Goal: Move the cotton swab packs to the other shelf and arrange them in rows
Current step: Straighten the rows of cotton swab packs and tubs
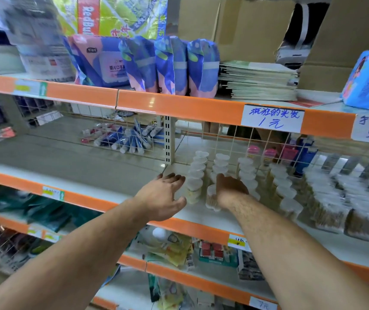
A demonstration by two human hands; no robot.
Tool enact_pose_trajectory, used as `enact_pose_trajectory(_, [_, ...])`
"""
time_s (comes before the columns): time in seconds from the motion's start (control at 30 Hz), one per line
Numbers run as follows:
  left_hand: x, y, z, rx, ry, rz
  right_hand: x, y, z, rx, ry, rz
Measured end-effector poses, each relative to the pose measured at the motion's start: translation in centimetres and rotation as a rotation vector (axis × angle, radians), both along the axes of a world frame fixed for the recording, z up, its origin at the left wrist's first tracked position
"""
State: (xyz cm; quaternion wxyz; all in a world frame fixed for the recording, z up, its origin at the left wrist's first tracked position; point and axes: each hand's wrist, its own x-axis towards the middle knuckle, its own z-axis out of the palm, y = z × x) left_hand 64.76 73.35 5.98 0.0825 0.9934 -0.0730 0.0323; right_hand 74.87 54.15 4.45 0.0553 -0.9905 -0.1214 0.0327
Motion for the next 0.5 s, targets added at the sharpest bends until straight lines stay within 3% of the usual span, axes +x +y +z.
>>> enact_pose_trajectory(0.37, [0.5,-3.9,0.9,-0.015,-0.005,-0.075,-1.5,-3.2,3.2,0.208,0.081,-0.038])
enact_pose_trajectory(0.5, [1.2,-5.6,0.7,-0.004,-0.044,-0.115,-3.2,-4.3,5.1,0.145,0.046,-0.024])
